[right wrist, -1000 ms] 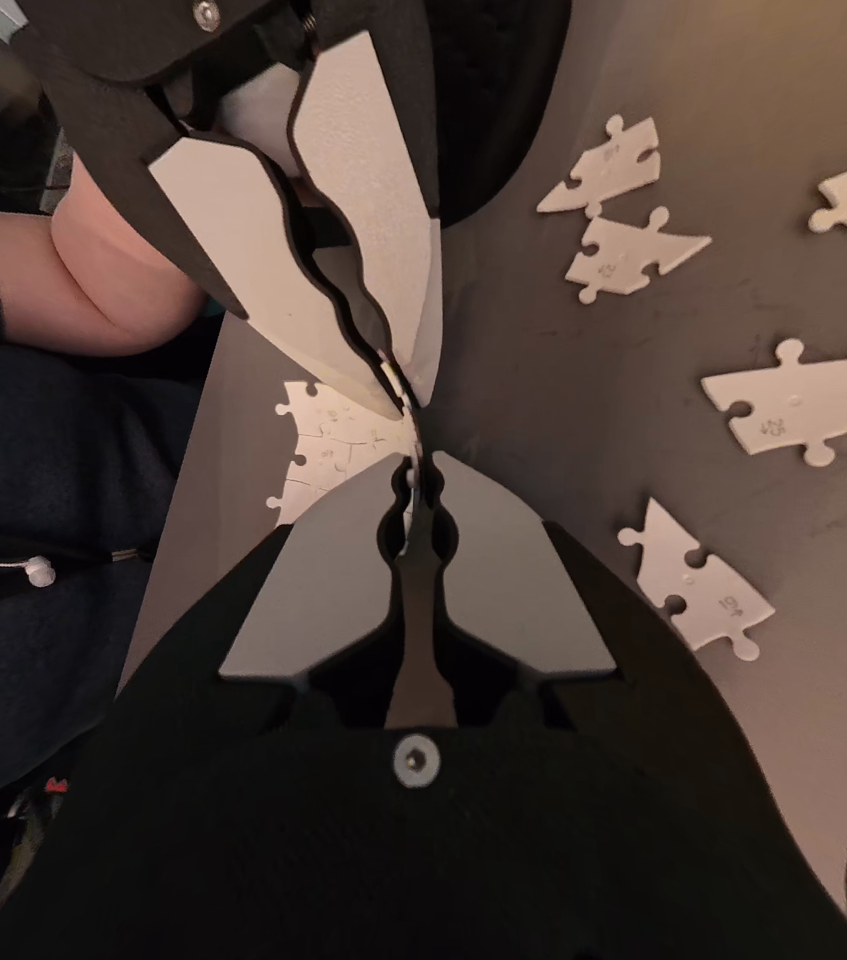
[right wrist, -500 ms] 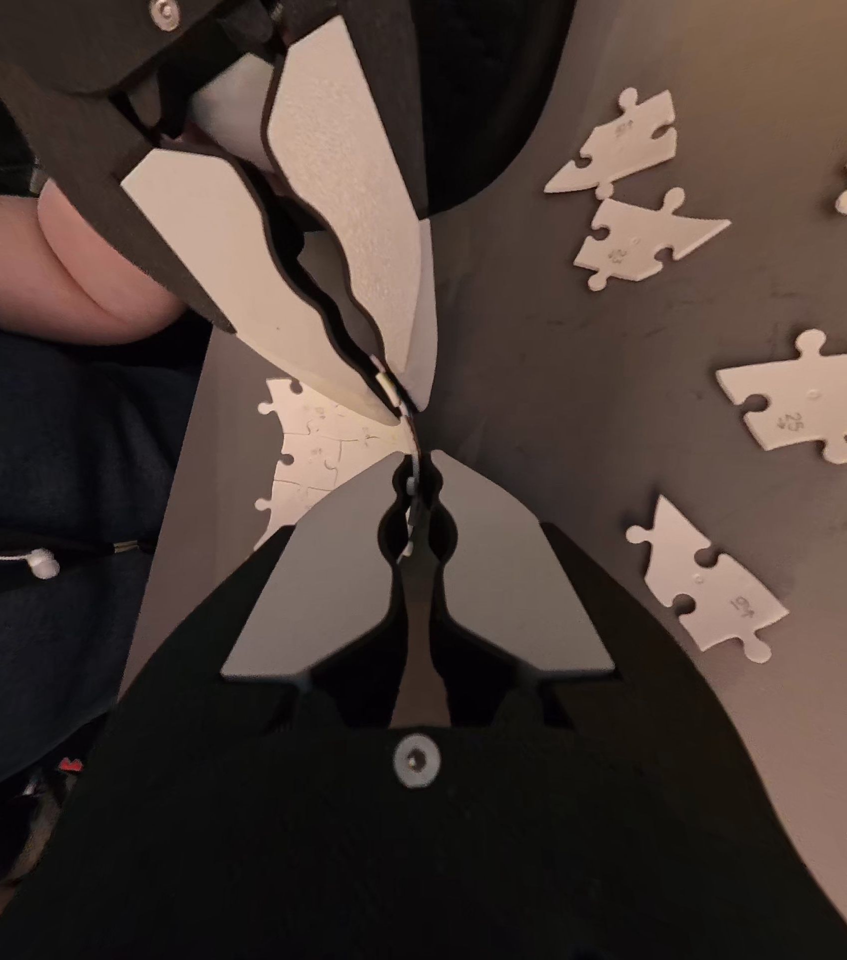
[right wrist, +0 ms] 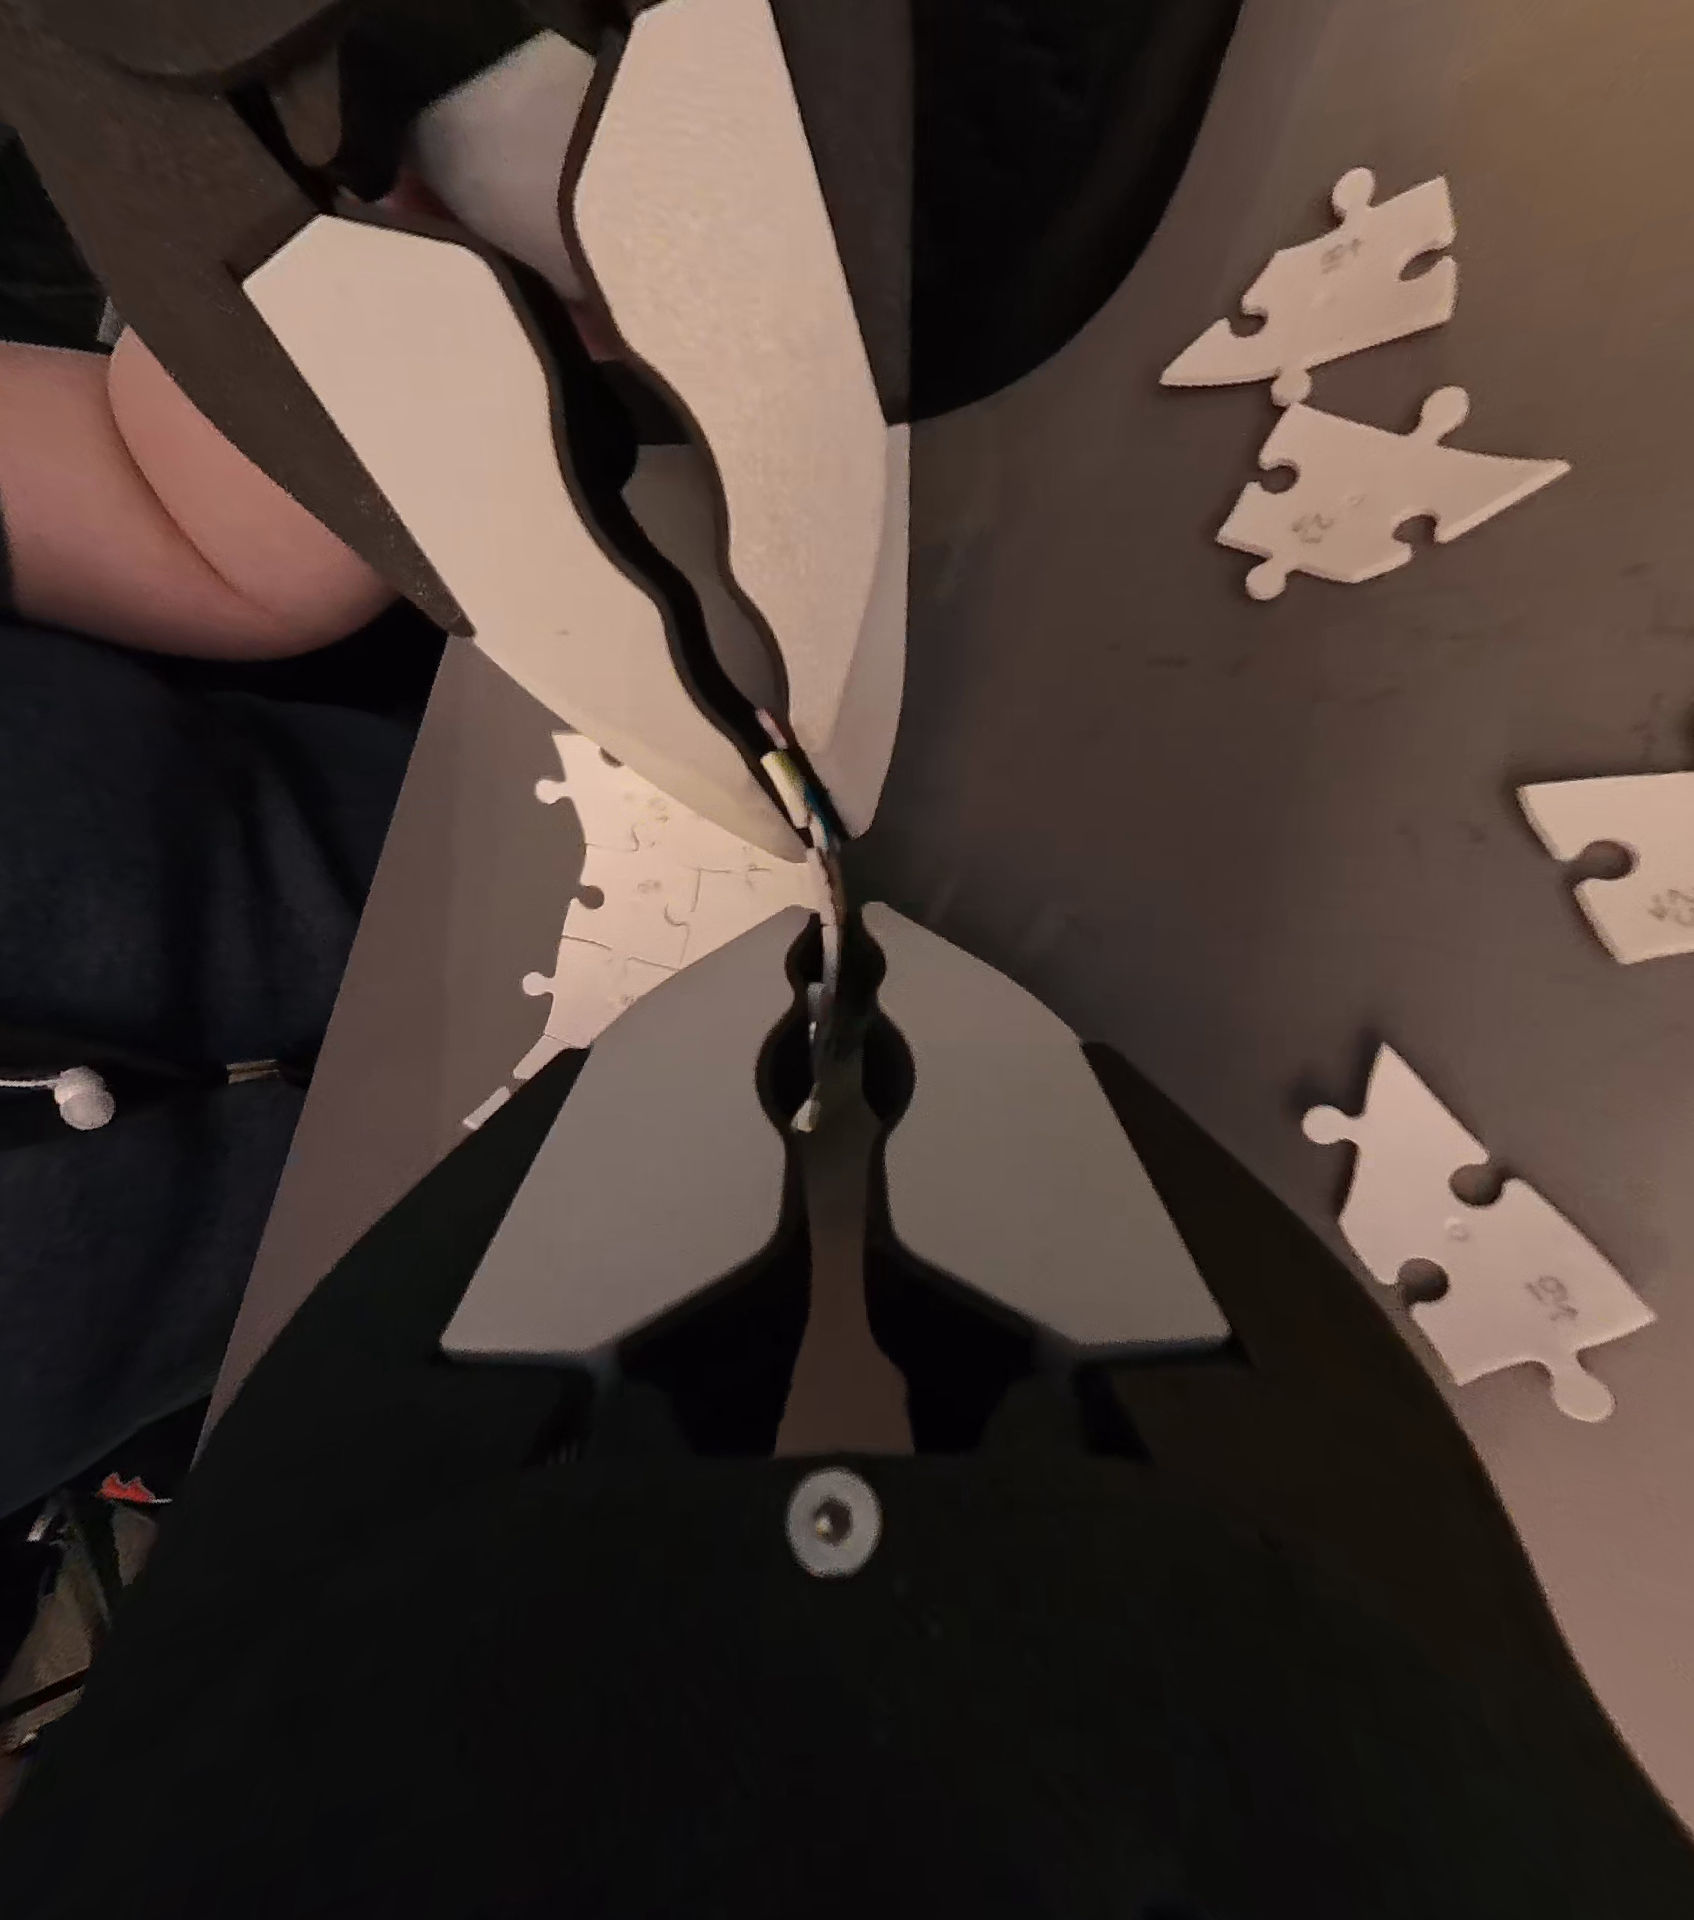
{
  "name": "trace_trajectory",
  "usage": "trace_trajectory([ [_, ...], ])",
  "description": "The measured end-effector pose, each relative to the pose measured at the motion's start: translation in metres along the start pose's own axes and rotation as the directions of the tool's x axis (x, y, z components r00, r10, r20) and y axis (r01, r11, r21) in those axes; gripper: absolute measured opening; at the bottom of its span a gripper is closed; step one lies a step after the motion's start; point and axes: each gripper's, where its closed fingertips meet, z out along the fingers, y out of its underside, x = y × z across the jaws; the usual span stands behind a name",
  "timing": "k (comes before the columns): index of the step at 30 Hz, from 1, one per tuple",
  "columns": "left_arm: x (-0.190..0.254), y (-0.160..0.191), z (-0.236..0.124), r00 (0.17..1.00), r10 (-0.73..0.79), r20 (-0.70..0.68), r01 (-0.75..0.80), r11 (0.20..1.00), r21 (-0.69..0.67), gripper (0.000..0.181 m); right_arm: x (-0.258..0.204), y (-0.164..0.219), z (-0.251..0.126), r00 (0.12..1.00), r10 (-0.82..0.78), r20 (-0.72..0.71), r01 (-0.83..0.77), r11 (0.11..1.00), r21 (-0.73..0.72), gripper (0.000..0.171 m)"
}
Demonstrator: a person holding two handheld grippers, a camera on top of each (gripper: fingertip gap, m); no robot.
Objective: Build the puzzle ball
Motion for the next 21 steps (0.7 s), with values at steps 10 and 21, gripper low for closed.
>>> trace_trajectory([
  [10, -0.001, -0.001, 0.001, 1.0, -0.029, 0.0, 0.029, 1.0, 0.008, 0.002, 0.0, 0.001, -0.005, 0.998, 0.053, 0.014, -0.053, 0.999, -0.006, 0.012],
  [21, 0.002, -0.002, 0.006, 1.0, -0.009, -0.003, 0.009, 1.0, -0.029, 0.003, 0.002, -0.004, -0.014, 0.989, -0.087, -0.117, 0.085, 0.996, -0.027, 0.004],
])
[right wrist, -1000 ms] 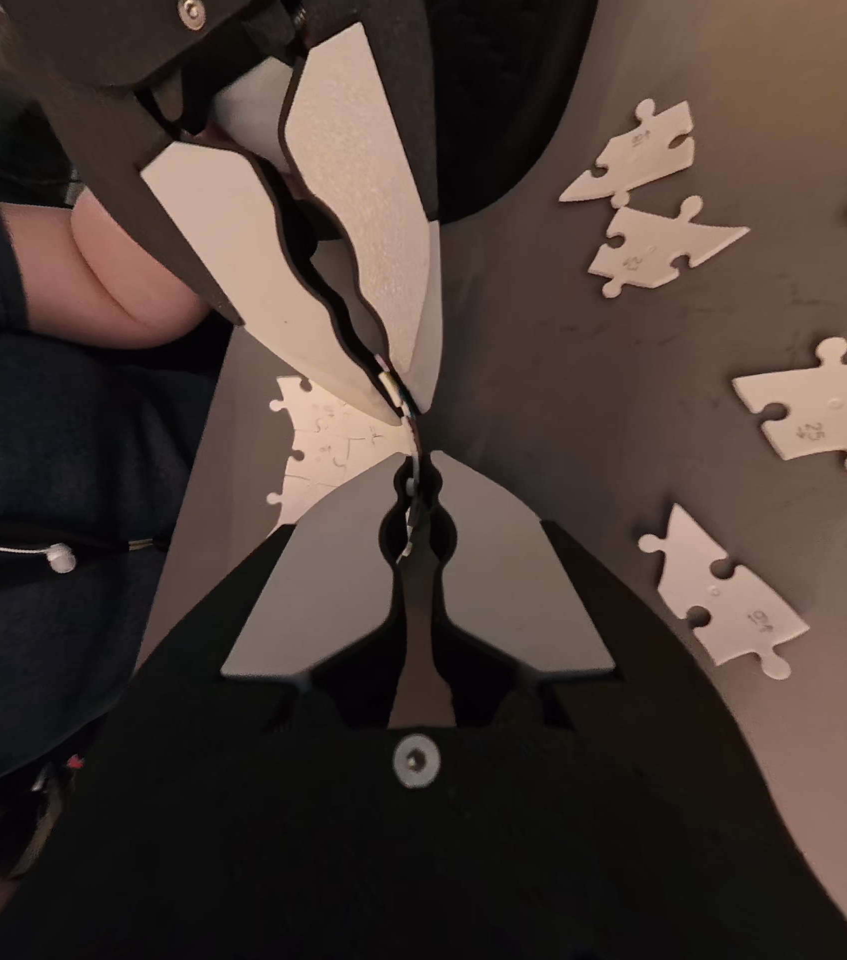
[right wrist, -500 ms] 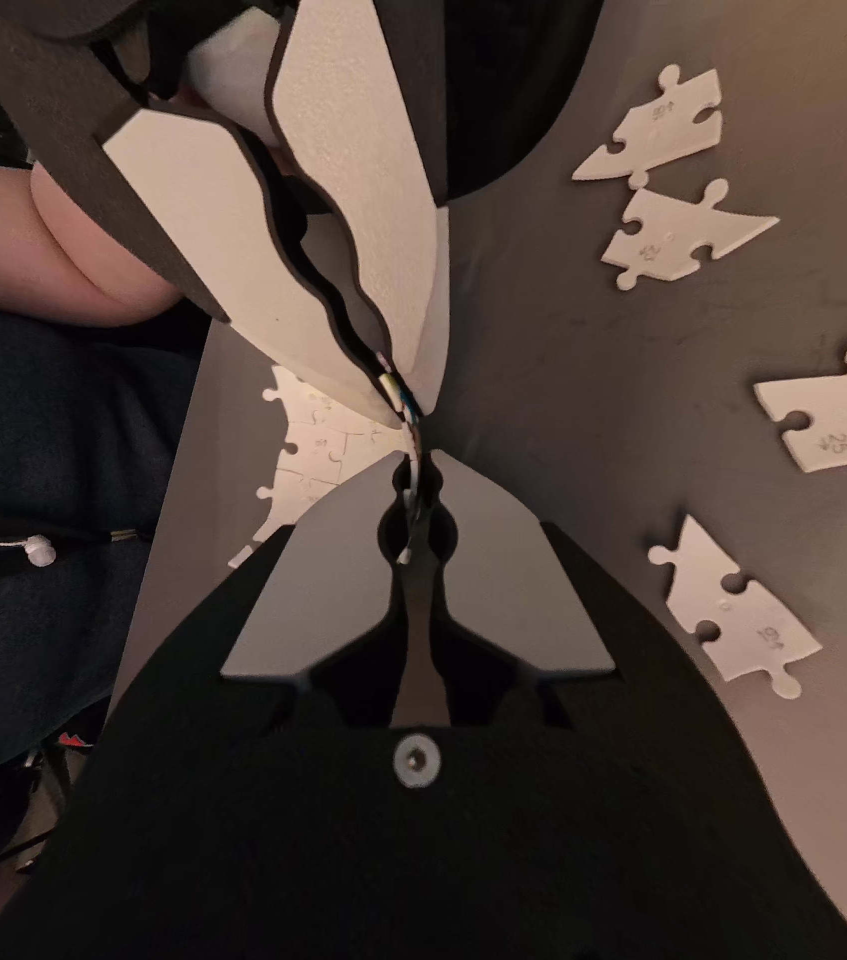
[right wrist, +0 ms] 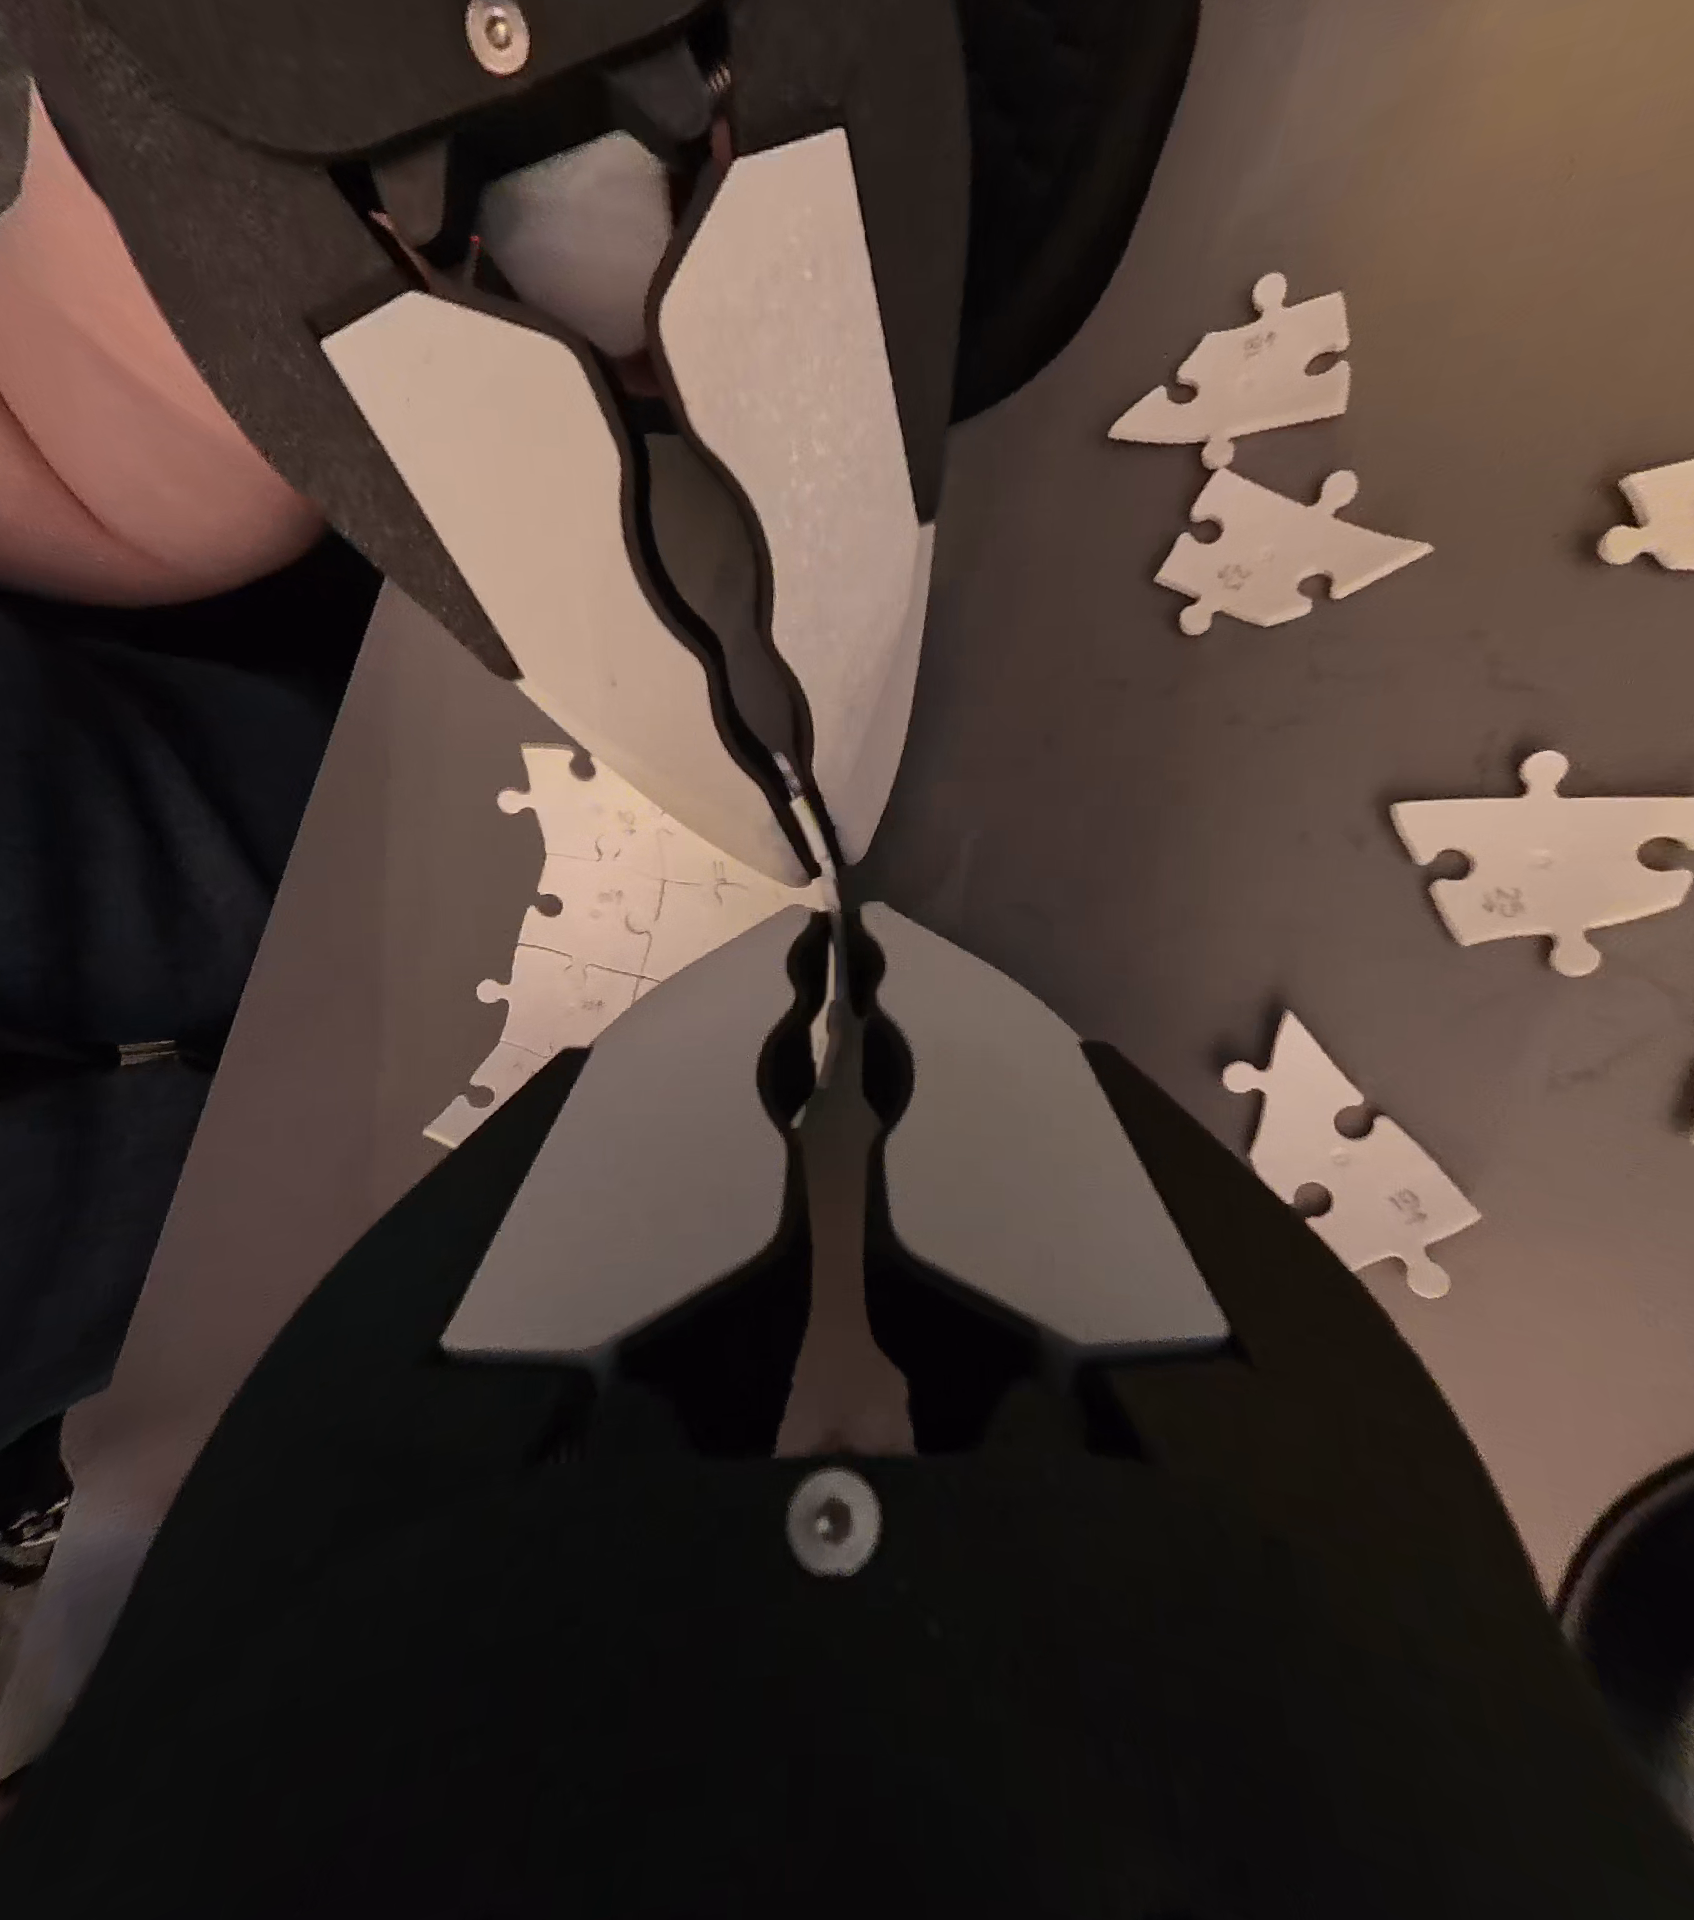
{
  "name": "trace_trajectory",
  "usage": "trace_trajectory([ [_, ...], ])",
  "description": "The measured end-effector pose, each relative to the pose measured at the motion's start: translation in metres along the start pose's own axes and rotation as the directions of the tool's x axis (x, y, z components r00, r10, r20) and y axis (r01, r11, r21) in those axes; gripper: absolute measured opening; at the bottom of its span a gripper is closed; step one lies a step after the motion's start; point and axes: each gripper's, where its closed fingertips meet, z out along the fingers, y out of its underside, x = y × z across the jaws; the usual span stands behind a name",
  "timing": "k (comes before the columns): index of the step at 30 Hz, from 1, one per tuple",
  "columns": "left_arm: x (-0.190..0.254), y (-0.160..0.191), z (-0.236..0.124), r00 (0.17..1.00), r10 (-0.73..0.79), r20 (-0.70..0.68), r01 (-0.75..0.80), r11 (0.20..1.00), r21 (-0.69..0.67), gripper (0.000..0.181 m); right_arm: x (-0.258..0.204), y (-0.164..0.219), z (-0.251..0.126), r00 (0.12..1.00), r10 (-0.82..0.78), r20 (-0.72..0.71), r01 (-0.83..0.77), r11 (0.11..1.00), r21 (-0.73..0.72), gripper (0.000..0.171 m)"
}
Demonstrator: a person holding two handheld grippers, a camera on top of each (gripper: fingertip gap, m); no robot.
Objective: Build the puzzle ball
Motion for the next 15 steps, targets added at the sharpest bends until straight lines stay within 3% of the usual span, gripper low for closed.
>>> trace_trajectory([
  [6, 0.0026, -0.0013, 0.001, 1.0, -0.004, -0.015, 0.004, 1.0, 0.01, 0.003, 0.0002, 0.0044, 0.0017, 1.0, 0.029, 0.013, -0.028, 0.999, -0.02, 0.01],
  [8, 0.0012, -0.0001, 0.0011, 1.0, -0.004, -0.005, 0.004, 1.0, 0.0, 0.003, -0.0018, 0.0041, 0.0028, 1.0, 0.016, 0.026, -0.015, 1.0, -0.022, 0.004],
  [15, 0.0039, 0.0028, 0.0014, 1.0, -0.007, -0.019, 0.007, 1.0, -0.009, 0.003, -0.005, 0.0058, 0.0053, 0.998, 0.032, 0.049, -0.031, 0.999, -0.032, 0.004],
])
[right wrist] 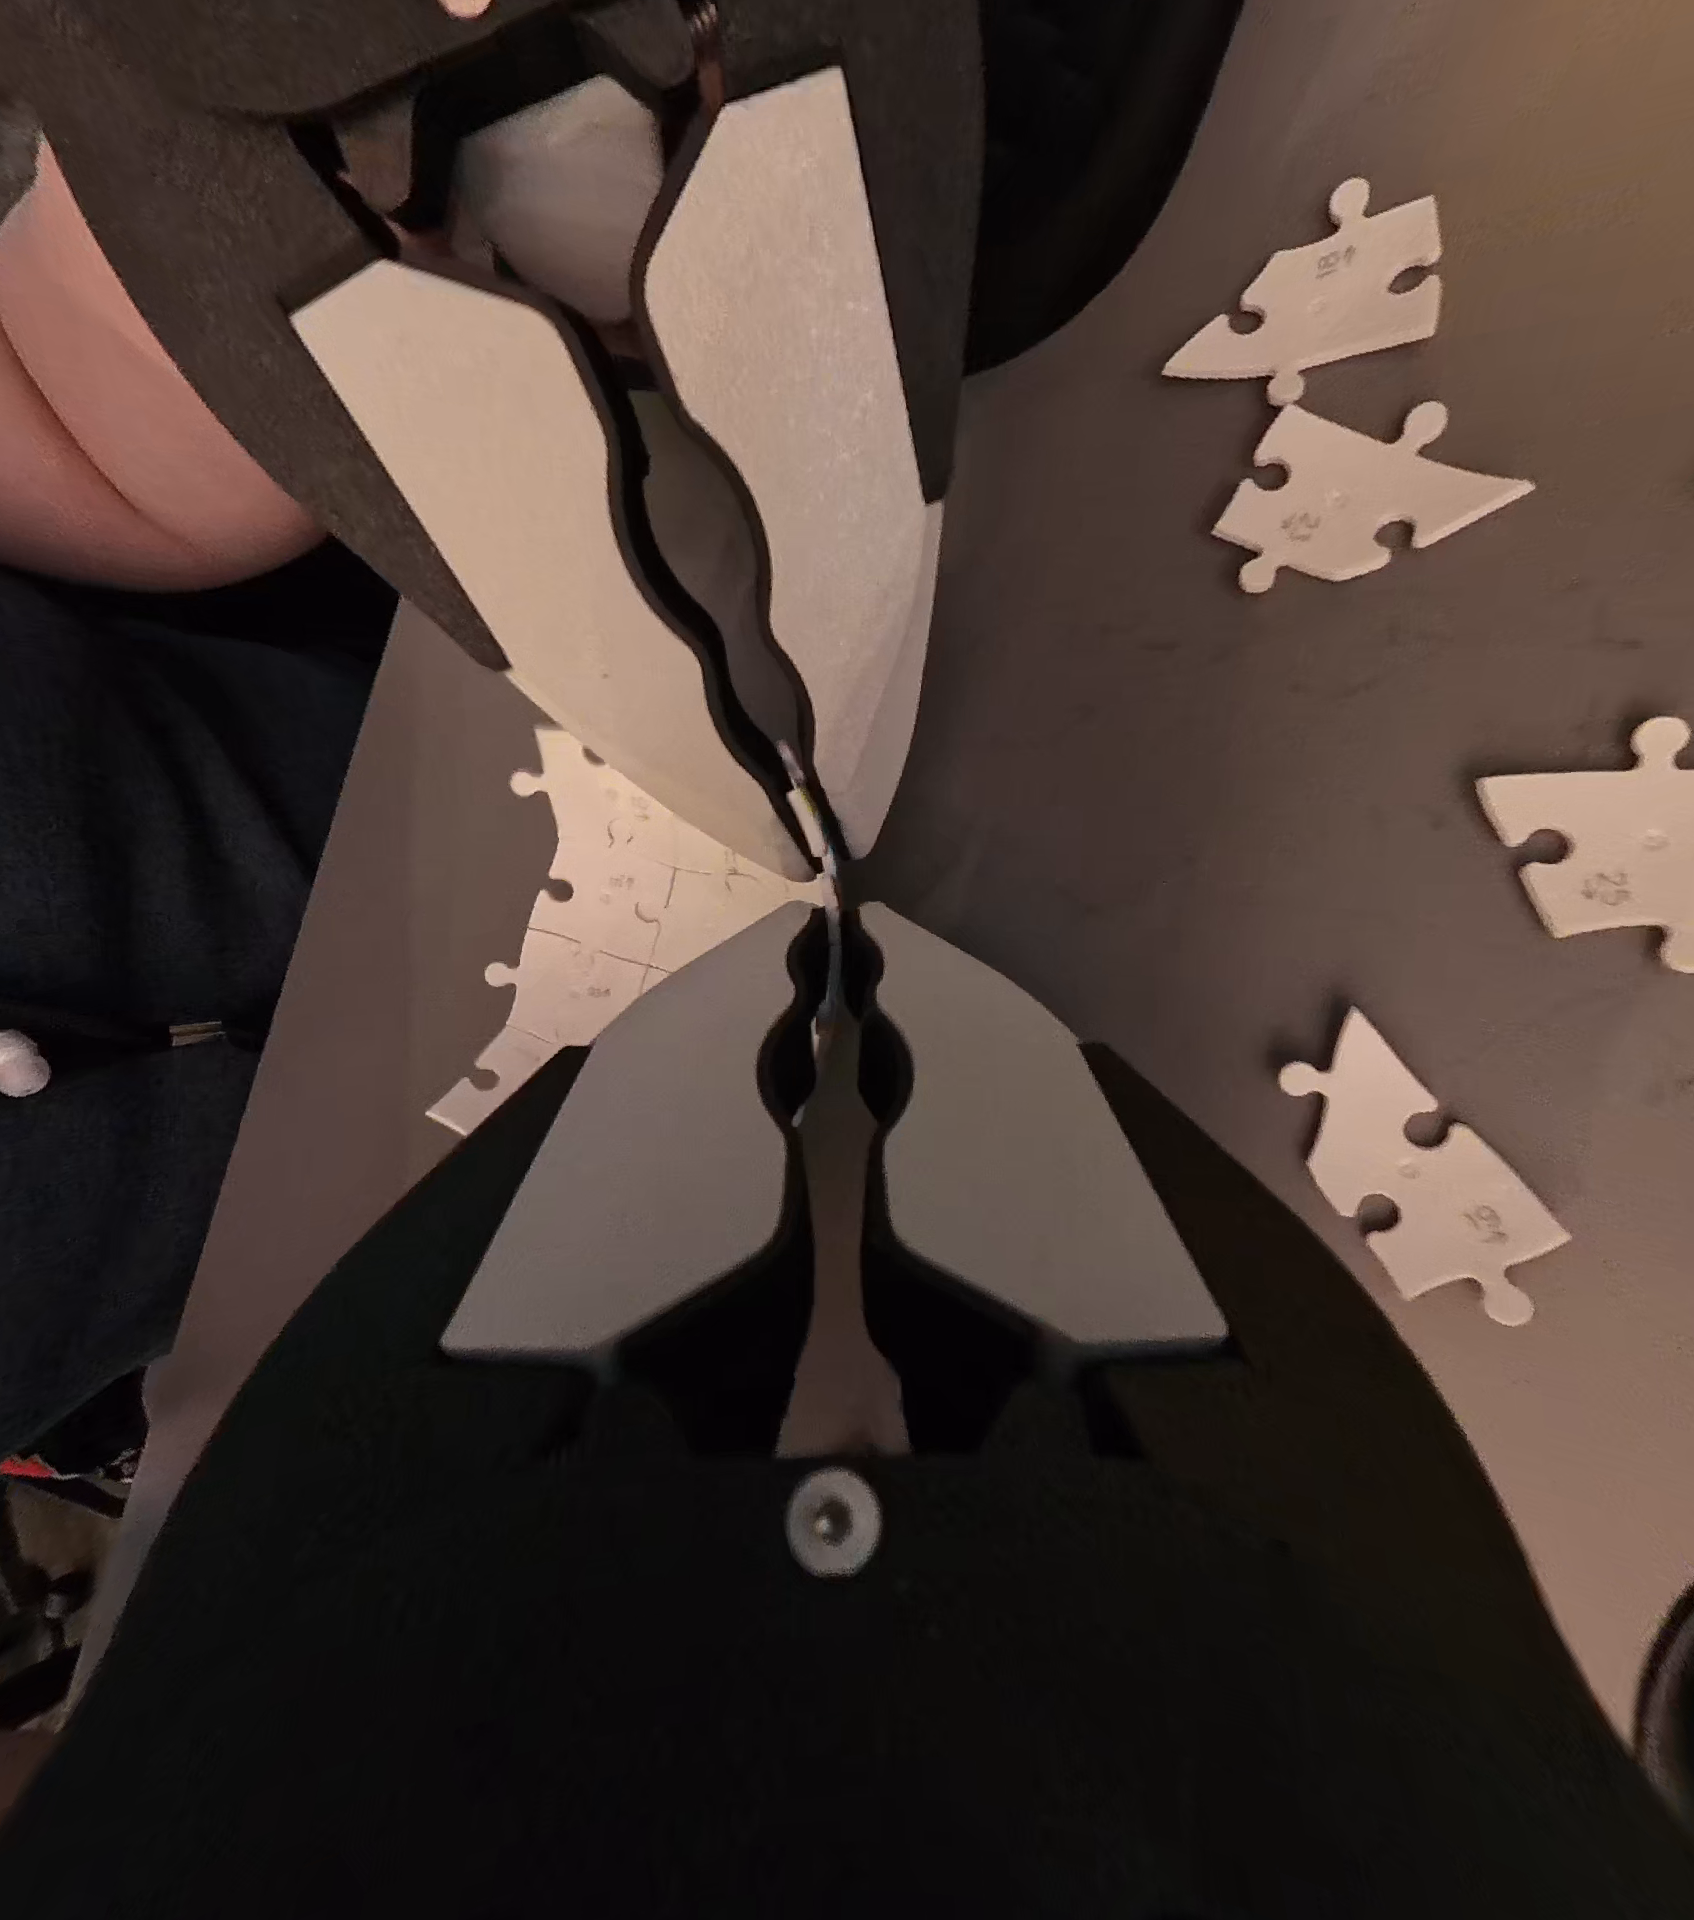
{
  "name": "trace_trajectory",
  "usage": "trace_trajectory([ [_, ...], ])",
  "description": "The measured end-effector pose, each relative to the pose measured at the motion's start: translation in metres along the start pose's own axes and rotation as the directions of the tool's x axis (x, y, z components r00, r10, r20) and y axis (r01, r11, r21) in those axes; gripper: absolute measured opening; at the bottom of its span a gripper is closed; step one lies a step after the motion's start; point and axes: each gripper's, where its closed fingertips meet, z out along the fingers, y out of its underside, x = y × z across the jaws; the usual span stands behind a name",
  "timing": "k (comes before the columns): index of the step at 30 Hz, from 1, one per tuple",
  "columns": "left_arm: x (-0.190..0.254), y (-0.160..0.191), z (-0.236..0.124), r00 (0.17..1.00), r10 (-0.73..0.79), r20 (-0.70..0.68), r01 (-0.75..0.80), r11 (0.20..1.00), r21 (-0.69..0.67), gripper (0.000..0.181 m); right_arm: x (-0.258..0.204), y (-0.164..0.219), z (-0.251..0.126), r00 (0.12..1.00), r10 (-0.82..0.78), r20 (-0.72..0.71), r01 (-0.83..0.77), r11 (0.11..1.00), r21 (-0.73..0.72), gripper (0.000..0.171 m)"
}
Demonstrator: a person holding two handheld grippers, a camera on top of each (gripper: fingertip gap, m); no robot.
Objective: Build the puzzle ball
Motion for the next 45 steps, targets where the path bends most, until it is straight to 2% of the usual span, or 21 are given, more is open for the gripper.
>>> trace_trajectory([
  [2, 0.0, -0.001, -0.001, 1.0, -0.001, 0.001, 0.001, 1.0, 0.008, 0.003, 0.001, 0.0, 0.0, 1.0, 0.011, 0.0, -0.011, 1.0, 0.008, 0.006],
  [3, 0.0, -0.001, -0.001, 1.0, -0.001, 0.0, 0.001, 1.0, 0.013, 0.003, 0.003, 0.002, 0.001, 1.0, 0.012, -0.015, -0.012, 1.0, -0.006, 0.016],
  [4, 0.001, -0.002, -0.001, 1.0, -0.001, 0.0, 0.001, 1.0, 0.016, 0.003, 0.004, 0.005, 0.002, 1.0, 0.005, -0.022, -0.006, 1.0, -0.03, 0.018],
  [6, 0.0, -0.002, -0.001, 1.0, 0.0, 0.005, 0.0, 1.0, 0.016, 0.002, 0.004, 0.01, 0.005, 1.0, -0.011, -0.026, 0.01, 0.998, -0.061, 0.017],
  [7, -0.001, -0.002, -0.001, 1.0, -0.001, 0.012, 0.001, 1.0, 0.012, 0.003, -0.001, 0.01, 0.007, 1.0, -0.018, 0.001, 0.018, 0.998, -0.065, 0.005],
  [13, -0.001, -0.001, -0.004, 1.0, -0.003, 0.019, 0.002, 1.0, 0.026, 0.002, -0.001, 0.008, 0.007, 1.0, 0.006, 0.013, -0.005, 0.999, -0.043, 0.005],
  [15, -0.003, -0.001, -0.007, 0.999, -0.011, 0.036, 0.009, 0.999, 0.037, 0.002, 0.006, 0.01, 0.004, 0.999, 0.026, -0.028, -0.027, 0.999, -0.041, 0.022],
  [20, -0.008, 0.002, -0.012, 0.997, -0.054, 0.054, 0.05, 0.997, 0.065, 0.002, 0.005, 0.007, 0.005, 0.999, 0.045, 0.005, -0.044, 0.999, -0.016, 0.011],
  [26, -0.011, 0.004, -0.015, 0.996, -0.075, 0.058, 0.07, 0.994, 0.08, 0.002, 0.003, 0.006, 0.013, 0.994, 0.1, 0.052, -0.099, 0.995, -0.02, 0.006],
  [36, -0.012, 0.003, -0.017, 0.995, -0.076, 0.059, 0.071, 0.993, 0.09, 0.002, 0.003, 0.004, 0.013, 0.987, 0.143, 0.075, -0.142, 0.99, -0.01, 0.005],
  [45, -0.009, 0.001, -0.018, 0.994, -0.102, 0.028, 0.098, 0.988, 0.117, 0.004, 0.001, 0.004, 0.01, 0.997, 0.079, 0.024, -0.078, 0.996, -0.035, 0.004],
])
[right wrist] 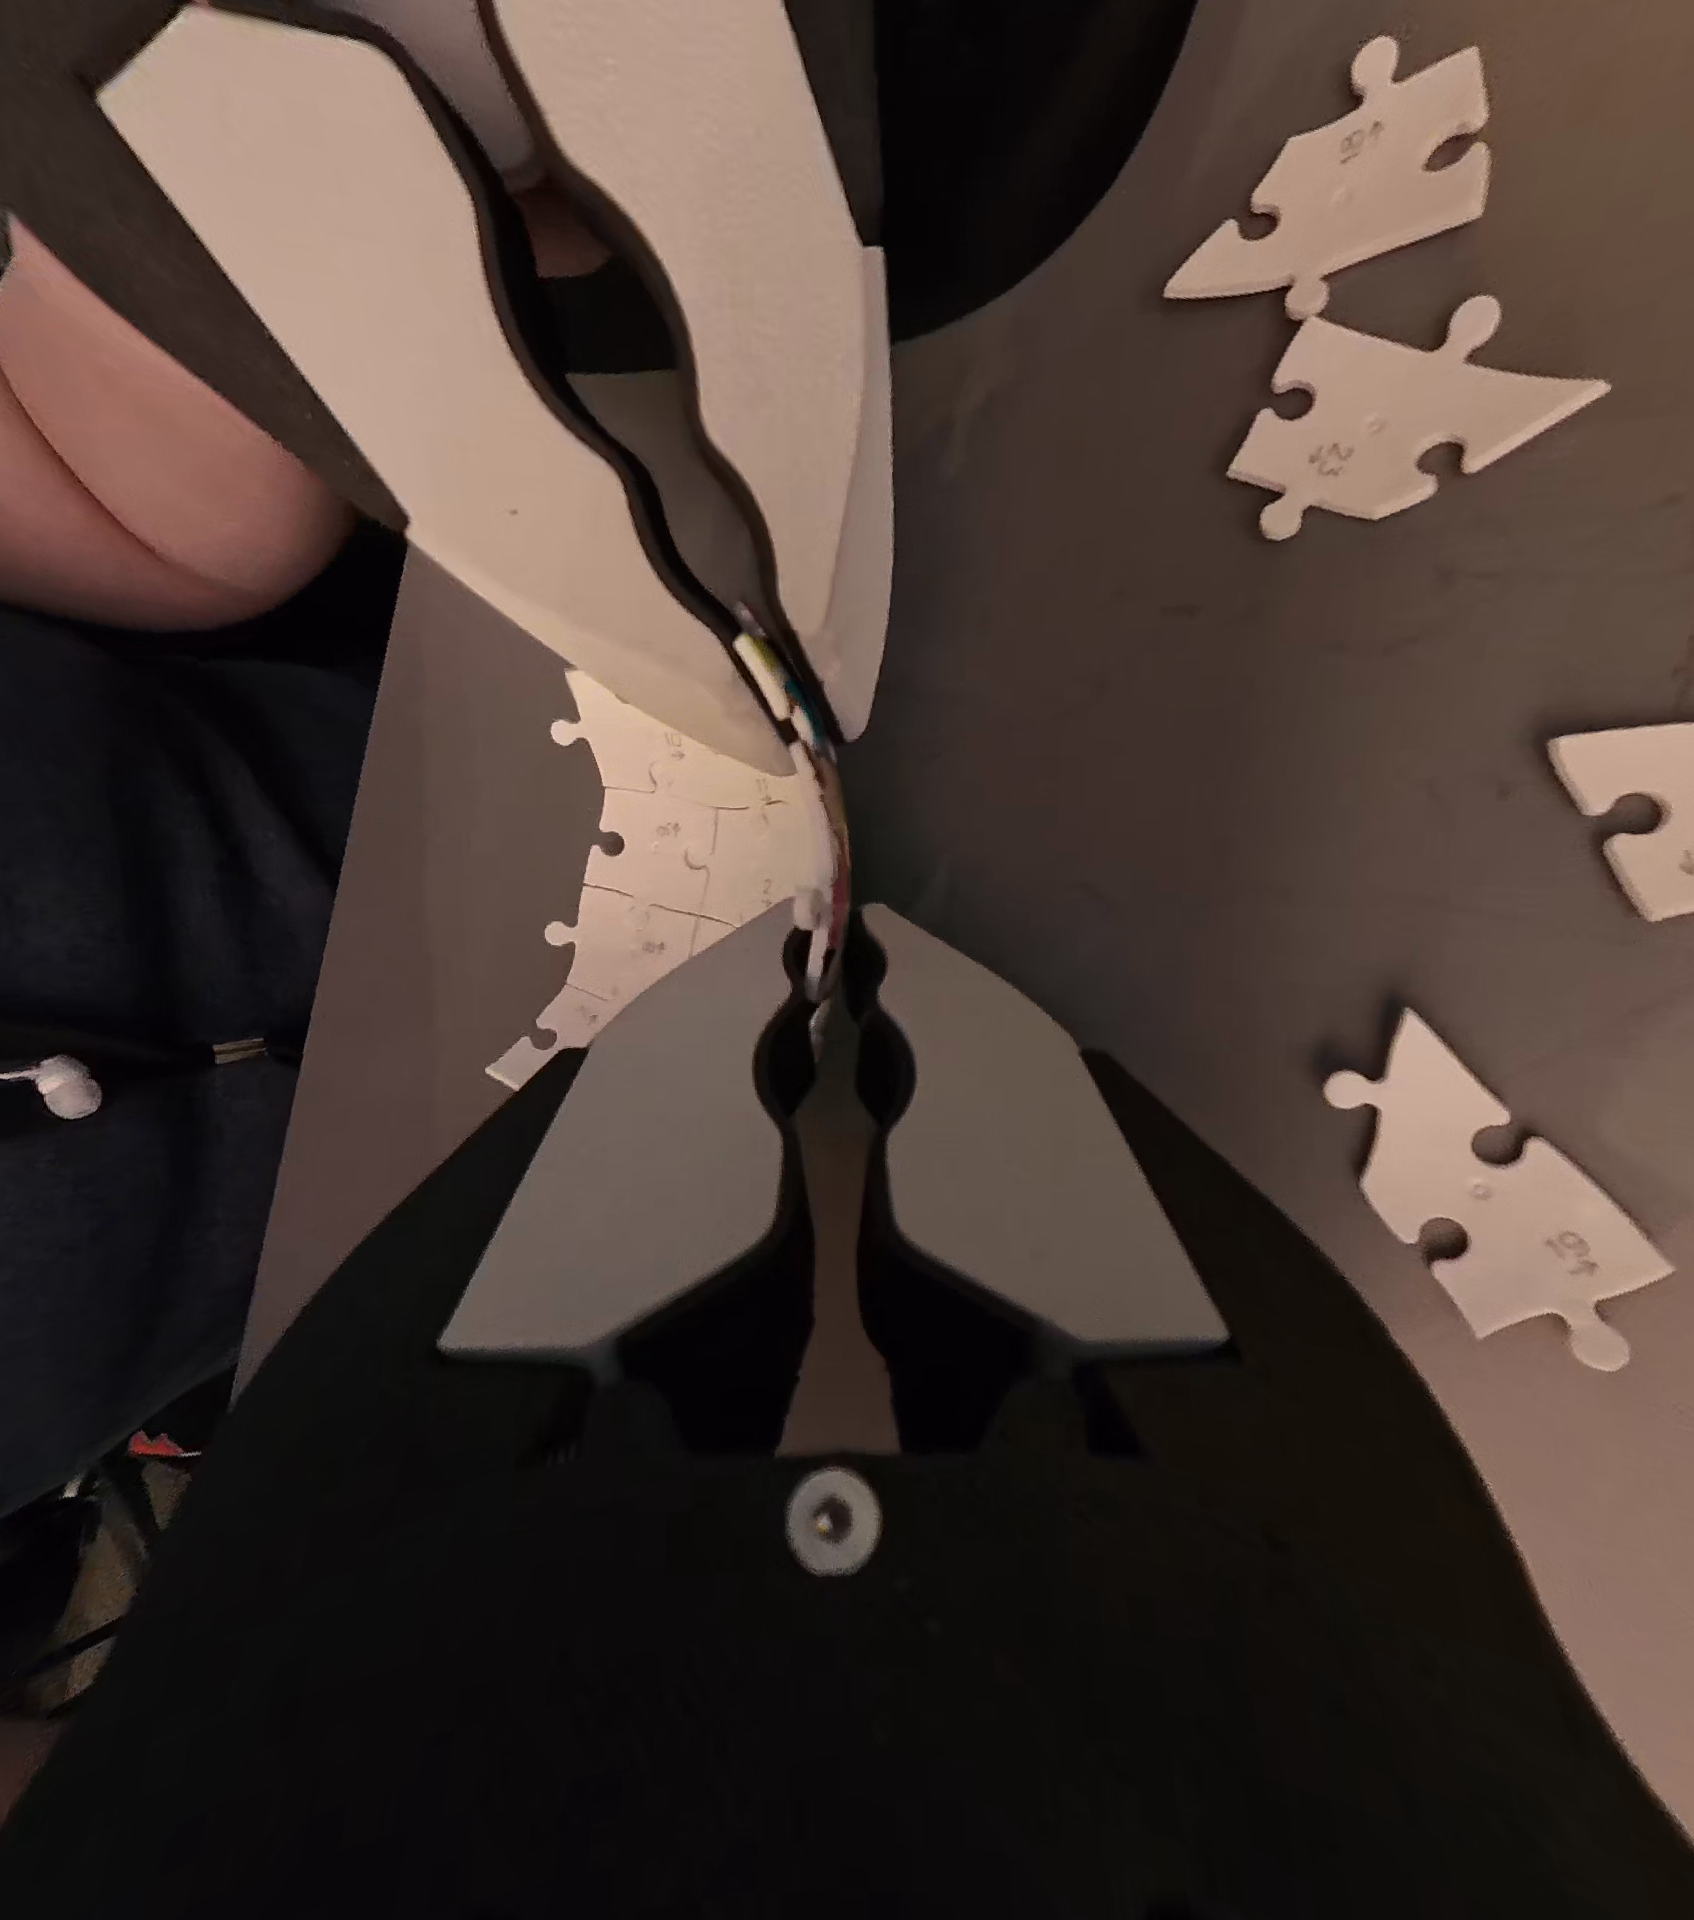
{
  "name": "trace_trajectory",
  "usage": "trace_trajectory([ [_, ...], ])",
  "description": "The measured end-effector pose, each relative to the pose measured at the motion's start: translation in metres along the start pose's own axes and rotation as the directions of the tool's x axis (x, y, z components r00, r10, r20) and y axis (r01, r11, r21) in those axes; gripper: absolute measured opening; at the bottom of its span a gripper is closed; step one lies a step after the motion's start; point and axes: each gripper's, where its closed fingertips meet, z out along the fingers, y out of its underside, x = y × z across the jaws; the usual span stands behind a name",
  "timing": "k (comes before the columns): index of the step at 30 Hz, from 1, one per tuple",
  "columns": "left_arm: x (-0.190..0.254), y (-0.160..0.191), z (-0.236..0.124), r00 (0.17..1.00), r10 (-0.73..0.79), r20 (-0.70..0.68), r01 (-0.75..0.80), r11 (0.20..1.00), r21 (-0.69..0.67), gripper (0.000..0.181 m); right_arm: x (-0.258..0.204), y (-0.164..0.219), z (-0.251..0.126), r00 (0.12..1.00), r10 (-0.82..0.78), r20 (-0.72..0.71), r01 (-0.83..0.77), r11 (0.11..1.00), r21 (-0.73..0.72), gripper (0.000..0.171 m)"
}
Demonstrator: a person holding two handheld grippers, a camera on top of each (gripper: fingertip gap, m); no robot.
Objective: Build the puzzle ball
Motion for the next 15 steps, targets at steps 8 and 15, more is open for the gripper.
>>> trace_trajectory([
  [8, 0.006, 0.017, 0.01, 0.998, -0.039, -0.058, 0.035, 0.997, -0.067, 0.004, -0.001, -0.006, -0.004, 0.991, -0.124, -0.04, 0.126, 0.991, 0.051, 0.005],
  [15, 0.005, 0.013, 0.009, 0.996, -0.07, -0.046, 0.068, 0.996, -0.052, 0.002, 0.005, -0.015, -0.003, 0.984, -0.15, -0.093, 0.16, 0.981, 0.113, 0.016],
])
